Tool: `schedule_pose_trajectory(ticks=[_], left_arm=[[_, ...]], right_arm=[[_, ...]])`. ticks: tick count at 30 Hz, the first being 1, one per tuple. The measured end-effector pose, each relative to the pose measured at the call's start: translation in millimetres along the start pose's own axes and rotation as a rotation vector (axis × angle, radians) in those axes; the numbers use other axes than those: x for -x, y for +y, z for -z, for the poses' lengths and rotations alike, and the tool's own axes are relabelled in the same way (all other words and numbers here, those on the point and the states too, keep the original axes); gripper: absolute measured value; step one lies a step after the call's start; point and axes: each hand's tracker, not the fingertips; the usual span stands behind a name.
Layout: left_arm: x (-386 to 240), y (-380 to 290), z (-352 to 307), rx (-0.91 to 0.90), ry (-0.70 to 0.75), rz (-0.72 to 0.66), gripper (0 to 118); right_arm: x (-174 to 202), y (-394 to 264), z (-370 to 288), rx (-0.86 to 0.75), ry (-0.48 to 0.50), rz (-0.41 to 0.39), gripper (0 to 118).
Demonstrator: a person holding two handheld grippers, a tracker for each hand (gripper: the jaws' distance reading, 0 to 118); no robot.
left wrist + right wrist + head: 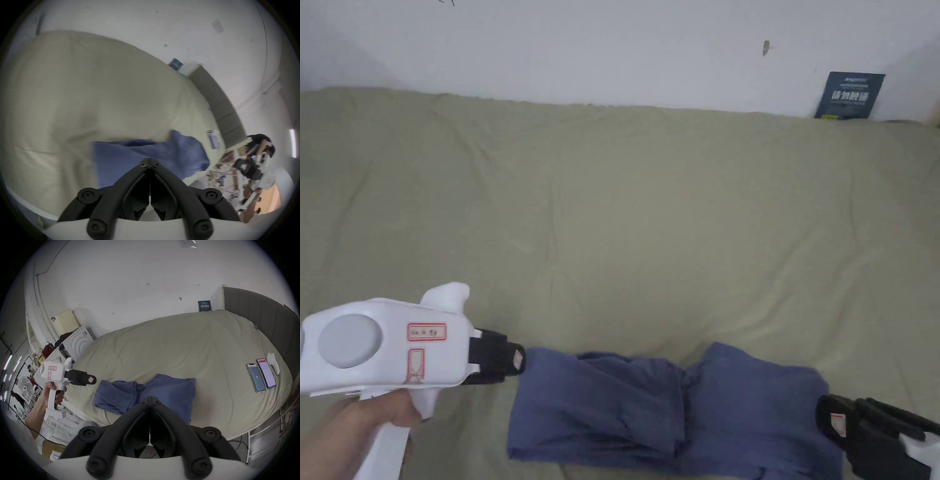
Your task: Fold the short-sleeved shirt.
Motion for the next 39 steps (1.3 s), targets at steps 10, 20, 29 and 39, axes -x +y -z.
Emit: schedule_pose_trajectory(ticks=[10, 20, 29, 39], left_arm=[[39.2, -11.9, 40.9, 0.064, -0.265, -0.154, 116], [48.7, -14.0, 109.3, 0.126, -0.521, -0.266, 113], [79.7, -20.2, 103.8, 0.110, -0.424, -0.255, 11], [87.0, -2.7, -19.2, 0.035, -0.223, -0.228, 11]], right_arm=[[14.4, 3.3, 18.1, 0.039, 0.007, -0.029, 0], [10.0, 0.3, 17.7, 0.067, -0.027, -0.015, 0], [5.2, 1.1, 10.4, 0.055, -0.039, -0.001, 0], [6.6, 2.8, 5.5, 0.034, 0.002, -0.019, 0]])
